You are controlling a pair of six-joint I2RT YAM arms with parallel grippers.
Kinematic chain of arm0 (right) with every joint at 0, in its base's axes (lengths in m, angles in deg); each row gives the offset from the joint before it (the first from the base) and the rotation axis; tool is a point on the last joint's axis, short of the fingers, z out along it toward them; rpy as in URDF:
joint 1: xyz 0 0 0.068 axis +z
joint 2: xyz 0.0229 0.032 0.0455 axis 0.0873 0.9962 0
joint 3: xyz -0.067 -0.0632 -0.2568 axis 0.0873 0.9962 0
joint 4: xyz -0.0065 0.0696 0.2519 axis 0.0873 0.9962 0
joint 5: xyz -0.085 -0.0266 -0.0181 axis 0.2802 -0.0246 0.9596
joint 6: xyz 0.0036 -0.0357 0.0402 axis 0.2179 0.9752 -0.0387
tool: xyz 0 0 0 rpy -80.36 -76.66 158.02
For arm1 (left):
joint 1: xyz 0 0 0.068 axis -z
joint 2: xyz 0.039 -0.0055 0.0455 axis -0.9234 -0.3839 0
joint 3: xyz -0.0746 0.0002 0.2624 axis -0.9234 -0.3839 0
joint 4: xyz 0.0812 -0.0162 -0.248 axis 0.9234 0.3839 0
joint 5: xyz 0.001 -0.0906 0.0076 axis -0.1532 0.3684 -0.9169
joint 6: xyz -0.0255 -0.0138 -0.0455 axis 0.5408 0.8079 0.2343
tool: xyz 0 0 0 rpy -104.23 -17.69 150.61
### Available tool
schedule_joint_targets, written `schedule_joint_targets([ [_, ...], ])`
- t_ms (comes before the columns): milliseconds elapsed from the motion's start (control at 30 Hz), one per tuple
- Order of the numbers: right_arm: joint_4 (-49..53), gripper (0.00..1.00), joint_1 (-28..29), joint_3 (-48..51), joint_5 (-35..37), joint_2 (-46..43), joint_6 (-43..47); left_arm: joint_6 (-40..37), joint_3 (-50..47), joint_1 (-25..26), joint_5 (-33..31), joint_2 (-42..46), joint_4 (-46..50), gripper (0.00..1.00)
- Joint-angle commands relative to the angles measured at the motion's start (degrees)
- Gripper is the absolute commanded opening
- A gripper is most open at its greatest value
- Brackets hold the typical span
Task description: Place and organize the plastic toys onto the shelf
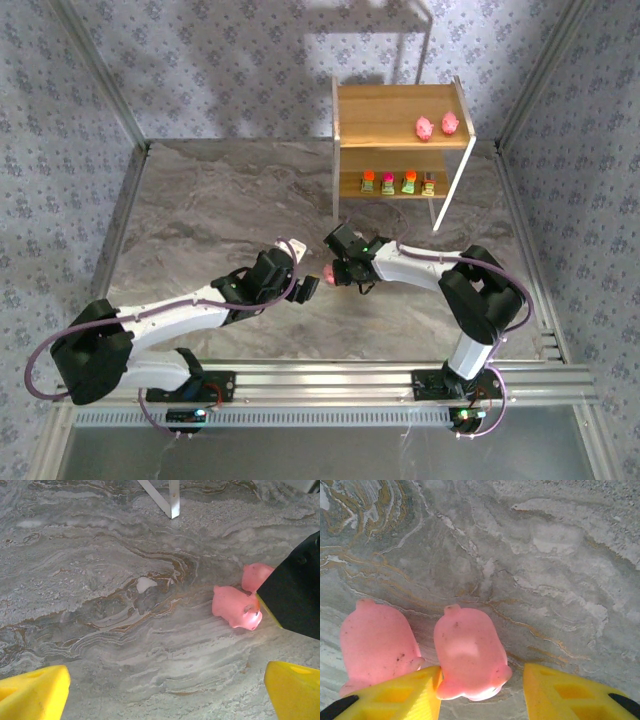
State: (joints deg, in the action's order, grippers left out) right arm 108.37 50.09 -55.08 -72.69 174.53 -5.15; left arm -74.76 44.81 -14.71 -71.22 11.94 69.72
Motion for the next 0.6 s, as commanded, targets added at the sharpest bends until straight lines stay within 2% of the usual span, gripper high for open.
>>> schedule_joint_targets([
  [0, 2.22, 0.47, -0.34, -0.91, 1.02, -0.91, 0.77, 0.55, 1.25, -0.41, 0.86, -0.53, 0.22, 1.0],
  [567, 0.65, 0.5, -0.21, -0.93, -0.79, -1.9, 0.73, 0.55, 1.6, -0.44, 1.06, -1.15, 0.34, 0.99],
])
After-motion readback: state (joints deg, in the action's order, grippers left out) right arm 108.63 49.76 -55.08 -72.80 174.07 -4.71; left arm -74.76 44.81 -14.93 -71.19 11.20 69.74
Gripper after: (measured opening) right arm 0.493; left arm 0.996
